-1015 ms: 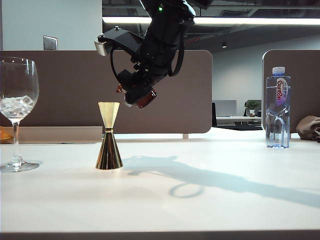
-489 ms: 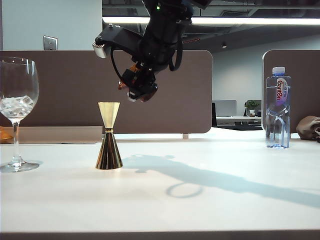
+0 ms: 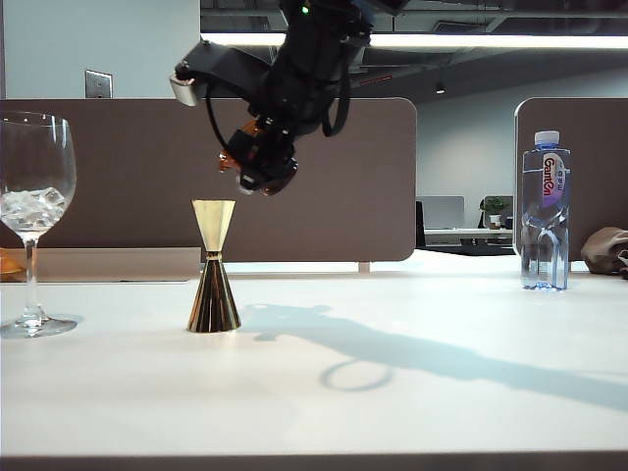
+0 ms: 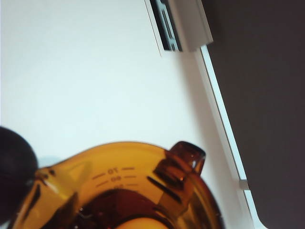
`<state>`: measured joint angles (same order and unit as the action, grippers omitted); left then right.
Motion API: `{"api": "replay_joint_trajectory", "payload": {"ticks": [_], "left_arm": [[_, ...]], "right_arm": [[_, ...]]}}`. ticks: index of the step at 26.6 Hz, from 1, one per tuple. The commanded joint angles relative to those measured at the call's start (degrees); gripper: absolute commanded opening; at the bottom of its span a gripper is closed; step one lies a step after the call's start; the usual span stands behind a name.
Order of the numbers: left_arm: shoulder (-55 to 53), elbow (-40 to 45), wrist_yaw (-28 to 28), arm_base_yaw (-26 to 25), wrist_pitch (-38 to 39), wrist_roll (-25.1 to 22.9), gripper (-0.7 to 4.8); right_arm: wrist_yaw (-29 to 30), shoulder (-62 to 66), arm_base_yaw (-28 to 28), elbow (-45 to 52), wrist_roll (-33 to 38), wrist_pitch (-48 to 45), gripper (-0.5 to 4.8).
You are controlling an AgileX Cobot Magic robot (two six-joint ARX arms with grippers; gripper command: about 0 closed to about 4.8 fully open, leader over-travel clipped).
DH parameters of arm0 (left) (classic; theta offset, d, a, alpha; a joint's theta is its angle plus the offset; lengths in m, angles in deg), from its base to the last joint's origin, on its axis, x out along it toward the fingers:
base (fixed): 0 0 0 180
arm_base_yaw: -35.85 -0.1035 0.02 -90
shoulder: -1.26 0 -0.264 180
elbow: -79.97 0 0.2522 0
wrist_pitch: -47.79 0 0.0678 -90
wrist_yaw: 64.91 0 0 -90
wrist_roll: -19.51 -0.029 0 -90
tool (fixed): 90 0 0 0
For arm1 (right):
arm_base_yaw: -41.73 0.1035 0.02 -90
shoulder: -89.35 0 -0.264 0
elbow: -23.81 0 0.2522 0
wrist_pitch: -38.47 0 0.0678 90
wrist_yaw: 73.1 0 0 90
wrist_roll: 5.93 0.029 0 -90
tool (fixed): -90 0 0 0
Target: Pick up the small amber measuring cup and pour the water in it into the jigger, then pick up the jigger and pour the water in it into the wine glass.
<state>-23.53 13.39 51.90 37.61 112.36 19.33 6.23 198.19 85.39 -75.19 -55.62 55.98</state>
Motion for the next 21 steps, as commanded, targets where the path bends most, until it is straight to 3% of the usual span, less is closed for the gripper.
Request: {"api": "replay_joint_trajectory", "payload": {"ticks": [1, 13, 21], "left_arm": [[0.0, -0.2, 0.2, 0.0, -0.7, 0.0, -0.02], [0.0, -0.2, 0.2, 0.0, -0.7, 0.0, -0.02], [0.0, -0.2, 0.2, 0.0, -0.7, 0.0, -0.02]], "right_arm": [[0.3, -0.2, 0.8, -0.4, 0.5, -2.7, -0.01], [-1.4, -0.2, 0.7, -0.4, -0.1, -2.6, -0.01], [-1.5, -0.2, 0.8, -0.4, -6.6, -2.3, -0.01]]}}
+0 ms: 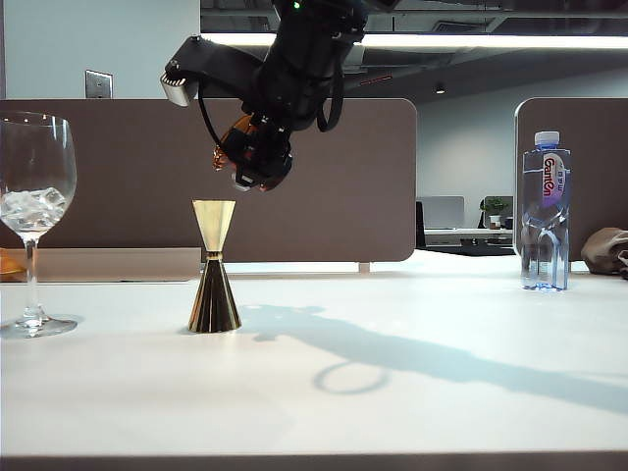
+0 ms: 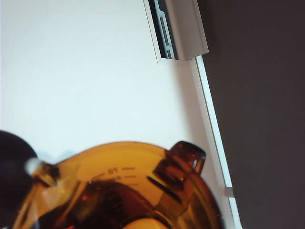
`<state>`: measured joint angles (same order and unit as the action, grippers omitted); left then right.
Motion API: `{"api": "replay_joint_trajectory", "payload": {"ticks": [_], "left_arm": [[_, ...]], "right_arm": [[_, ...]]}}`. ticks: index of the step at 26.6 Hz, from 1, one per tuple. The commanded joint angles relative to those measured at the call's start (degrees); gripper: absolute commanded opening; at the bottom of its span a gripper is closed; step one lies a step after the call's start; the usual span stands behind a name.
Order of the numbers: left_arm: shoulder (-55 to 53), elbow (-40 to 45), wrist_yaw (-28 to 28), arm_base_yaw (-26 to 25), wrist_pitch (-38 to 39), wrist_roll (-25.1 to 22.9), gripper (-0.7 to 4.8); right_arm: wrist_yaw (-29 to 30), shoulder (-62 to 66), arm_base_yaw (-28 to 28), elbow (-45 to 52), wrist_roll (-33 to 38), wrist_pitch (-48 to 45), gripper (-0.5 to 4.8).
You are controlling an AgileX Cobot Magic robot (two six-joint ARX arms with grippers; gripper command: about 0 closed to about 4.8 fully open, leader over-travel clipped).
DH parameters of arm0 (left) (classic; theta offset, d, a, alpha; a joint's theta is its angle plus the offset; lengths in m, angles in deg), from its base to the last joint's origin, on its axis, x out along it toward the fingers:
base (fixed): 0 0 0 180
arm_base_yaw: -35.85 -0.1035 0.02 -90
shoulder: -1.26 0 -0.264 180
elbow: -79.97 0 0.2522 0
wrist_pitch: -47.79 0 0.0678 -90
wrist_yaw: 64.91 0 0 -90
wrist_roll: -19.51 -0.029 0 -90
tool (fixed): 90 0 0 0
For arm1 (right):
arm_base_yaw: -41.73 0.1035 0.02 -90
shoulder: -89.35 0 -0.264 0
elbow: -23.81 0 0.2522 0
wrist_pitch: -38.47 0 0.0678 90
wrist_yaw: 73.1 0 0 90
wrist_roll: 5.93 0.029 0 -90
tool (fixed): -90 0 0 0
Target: Pick up the small amber measuring cup and pour the water in it into the jigger, then pick up the jigger and pour the water in it into the wine glass.
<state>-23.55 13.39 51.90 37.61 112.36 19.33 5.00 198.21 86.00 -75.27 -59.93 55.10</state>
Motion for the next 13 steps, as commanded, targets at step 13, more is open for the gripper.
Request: {"api": "replay_joint_trajectory", "payload": {"ticks": [13], "left_arm": [[0.0, -0.2, 0.2, 0.0, -0.7, 0.0, -0.02]], "right_arm": [[-0.7, -0.2, 0.3, -0.3, -10.4, -1.4, -0.01]]}}
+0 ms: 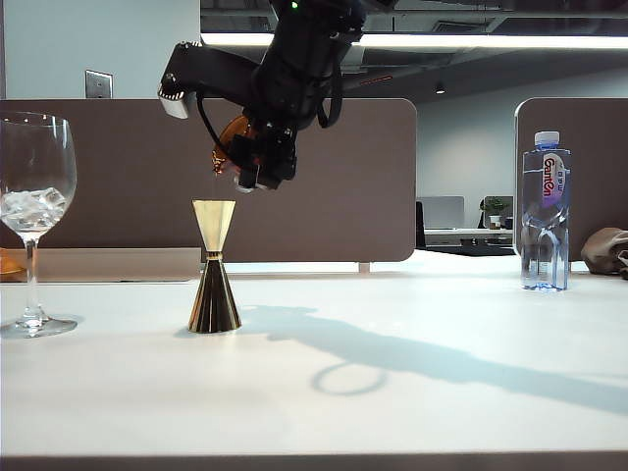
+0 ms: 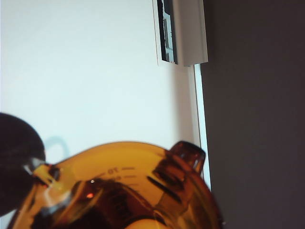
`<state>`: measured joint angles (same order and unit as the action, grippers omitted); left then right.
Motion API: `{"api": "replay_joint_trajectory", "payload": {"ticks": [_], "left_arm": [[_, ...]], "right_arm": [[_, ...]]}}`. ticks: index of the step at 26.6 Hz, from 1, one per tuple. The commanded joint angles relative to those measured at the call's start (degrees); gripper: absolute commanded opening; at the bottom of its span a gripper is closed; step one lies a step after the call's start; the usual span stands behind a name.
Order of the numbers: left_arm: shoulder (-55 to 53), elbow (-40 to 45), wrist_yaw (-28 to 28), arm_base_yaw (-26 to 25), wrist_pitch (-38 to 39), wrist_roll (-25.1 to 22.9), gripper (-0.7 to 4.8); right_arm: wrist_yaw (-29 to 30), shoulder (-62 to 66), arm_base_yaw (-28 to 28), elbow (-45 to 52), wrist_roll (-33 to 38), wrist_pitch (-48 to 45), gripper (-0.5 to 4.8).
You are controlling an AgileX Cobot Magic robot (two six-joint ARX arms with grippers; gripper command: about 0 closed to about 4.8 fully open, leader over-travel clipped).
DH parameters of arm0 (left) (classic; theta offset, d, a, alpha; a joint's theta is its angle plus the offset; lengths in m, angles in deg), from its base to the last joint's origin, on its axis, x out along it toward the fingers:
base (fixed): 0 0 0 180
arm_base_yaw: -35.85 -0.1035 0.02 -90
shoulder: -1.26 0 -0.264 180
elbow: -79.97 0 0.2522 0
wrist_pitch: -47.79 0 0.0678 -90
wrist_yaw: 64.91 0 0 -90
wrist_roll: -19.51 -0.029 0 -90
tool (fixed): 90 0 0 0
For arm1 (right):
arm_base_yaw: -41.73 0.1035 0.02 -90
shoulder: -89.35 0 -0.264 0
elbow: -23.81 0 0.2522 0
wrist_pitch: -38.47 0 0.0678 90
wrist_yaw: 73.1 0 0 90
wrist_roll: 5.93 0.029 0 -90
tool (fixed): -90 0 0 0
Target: Pick up the small amber measuring cup and pour the water in it into the jigger, then pick up the jigger and pour the water in it into the wine glass.
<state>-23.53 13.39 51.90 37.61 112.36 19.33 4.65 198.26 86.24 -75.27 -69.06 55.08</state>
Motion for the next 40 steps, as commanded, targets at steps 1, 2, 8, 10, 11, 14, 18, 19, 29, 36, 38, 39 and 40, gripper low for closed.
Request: {"api": "replay_joint_trajectory", "payload": {"ticks": [1, 2, 8, 10, 11, 14, 18, 19, 29, 36, 38, 39, 40], "left_arm": [[0.0, -0.2, 0.2, 0.0, -0.7, 0.0, -0.02], [0.0, -0.2, 0.2, 0.0, -0.7, 0.0, -0.02], [0.0, -0.2, 0.2, 0.0, -0.7, 0.0, -0.02], [0.0, -0.2, 0.2, 0.0, -0.7, 0.0, -0.02], [0.0, -0.2, 0.2, 0.0, -0.7, 0.0, -0.02], [0.0, -0.2, 0.2, 0.0, -0.7, 0.0, -0.02], [0.0, -0.2, 0.2, 0.0, -0.7, 0.0, -0.02], [0.0, -0.2, 0.2, 0.0, -0.7, 0.0, -0.02], [0.0, -0.2, 0.2, 0.0, -0.7, 0.0, -0.02], [0.0, -0.2, 0.2, 0.0, -0.7, 0.0, -0.02], [0.0, -0.2, 0.2, 0.0, -0.7, 0.0, -0.02], [0.0, -0.2, 0.2, 0.0, -0.7, 0.0, -0.02], [0.0, -0.2, 0.2, 0.0, -0.7, 0.0, -0.02]], "right_arm": [[-0.3, -0.3, 0.1, -0.3, -2.1, -1.4, -0.01], [-0.3, -0.3, 0.1, -0.3, -2.4, -1.4, -0.01], [-1.0, -0.3, 0.1, -0.3, -8.8, -1.7, -0.01], [-1.0, -0.3, 0.0, -0.3, -9.8, -2.1, -0.01], [-1.0, -0.3, 0.0, -0.3, -10.8, -2.4, -0.01], [-1.0, -0.3, 0.0, -0.3, -12.6, -3.7, -0.01], [-1.0, -0.3, 0.0, -0.3, -13.4, -4.1, -0.01], [-1.0, -0.3, 0.0, -0.3, -13.5, -4.2, -0.01], [-1.4, -0.3, 0.0, -0.3, -13.6, -4.0, -0.01], [-2.7, -0.3, 0.2, -0.3, -13.4, -2.1, -0.01], [-2.6, -0.3, 0.2, -0.3, -13.4, -1.4, -0.01], [-2.6, -0.3, 0.2, -0.3, -13.4, -1.4, -0.01], [-2.5, -0.3, 0.2, -0.3, -13.6, -1.4, -0.01]]}}
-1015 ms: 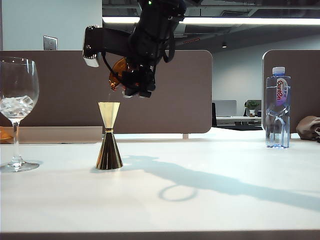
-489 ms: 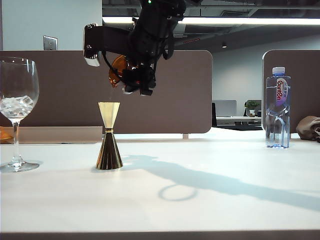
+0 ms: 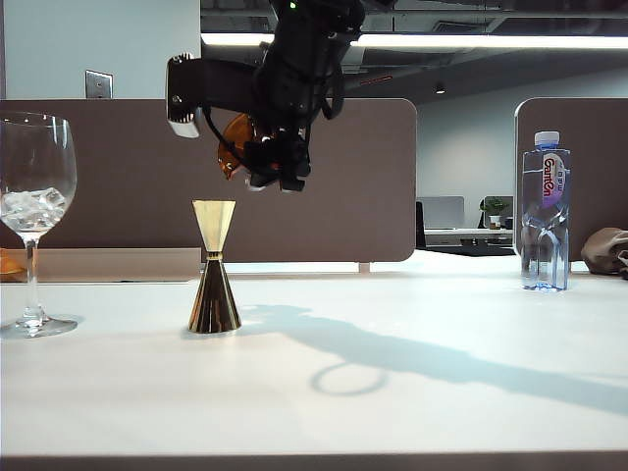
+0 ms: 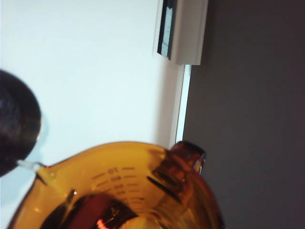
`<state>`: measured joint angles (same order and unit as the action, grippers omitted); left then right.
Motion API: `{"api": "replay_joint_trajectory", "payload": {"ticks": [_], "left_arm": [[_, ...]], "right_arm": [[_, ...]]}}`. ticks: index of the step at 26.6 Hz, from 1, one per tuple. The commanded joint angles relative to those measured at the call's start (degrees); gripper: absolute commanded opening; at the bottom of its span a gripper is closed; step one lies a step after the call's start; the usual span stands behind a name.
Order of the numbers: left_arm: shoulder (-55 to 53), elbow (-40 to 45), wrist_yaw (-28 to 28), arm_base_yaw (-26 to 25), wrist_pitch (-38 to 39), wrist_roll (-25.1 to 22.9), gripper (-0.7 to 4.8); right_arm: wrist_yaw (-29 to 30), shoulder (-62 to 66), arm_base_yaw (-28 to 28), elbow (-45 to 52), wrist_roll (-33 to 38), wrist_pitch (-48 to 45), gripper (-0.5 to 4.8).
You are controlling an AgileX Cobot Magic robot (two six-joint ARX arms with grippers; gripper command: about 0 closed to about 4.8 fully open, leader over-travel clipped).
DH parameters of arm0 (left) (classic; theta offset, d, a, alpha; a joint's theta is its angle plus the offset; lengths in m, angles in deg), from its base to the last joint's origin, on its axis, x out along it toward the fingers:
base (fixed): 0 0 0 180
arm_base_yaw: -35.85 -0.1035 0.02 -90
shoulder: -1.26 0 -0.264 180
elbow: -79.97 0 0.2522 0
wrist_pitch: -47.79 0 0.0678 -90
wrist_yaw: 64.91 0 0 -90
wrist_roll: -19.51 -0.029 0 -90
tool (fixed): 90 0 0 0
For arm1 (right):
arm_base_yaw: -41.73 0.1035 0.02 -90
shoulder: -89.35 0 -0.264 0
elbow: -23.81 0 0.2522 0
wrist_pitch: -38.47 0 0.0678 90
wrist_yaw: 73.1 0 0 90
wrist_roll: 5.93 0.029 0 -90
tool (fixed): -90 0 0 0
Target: Pick up the small amber measuring cup and pour the water in it into the jigger, then pick up the jigger and pour the water in it into the wine glass.
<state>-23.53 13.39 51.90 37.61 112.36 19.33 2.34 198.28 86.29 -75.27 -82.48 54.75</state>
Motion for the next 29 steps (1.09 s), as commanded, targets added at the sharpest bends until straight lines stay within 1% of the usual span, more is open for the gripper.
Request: {"api": "replay_joint_trajectory", "payload": {"ticks": [1, 10, 14, 17, 29], "left_arm": [[0.0, -0.2, 0.2, 0.0, -0.7, 0.0, -0.02], [0.0, -0.2, 0.2, 0.0, -0.7, 0.0, -0.02], [0.0, -0.2, 0.2, 0.0, -0.7, 0.0, -0.02], [0.0, -0.2, 0.2, 0.0, -0.7, 0.0, -0.02], [0.0, -0.2, 0.2, 0.0, -0.7, 0.0, -0.02]], "right_arm": [[-0.1, -0.4, 0.2, -0.3, -0.4, -1.1, -0.01], [1.0, -0.4, 0.2, -0.3, -5.9, -1.1, -0.01], [1.2, -0.4, 0.2, -0.3, -6.6, -1.6, -0.01], [1.4, -0.5, 0.2, -0.4, -8.5, -2.1, -0.01], [1.4, -0.7, 1.1, -0.4, -8.9, -3.8, -0.01]]}}
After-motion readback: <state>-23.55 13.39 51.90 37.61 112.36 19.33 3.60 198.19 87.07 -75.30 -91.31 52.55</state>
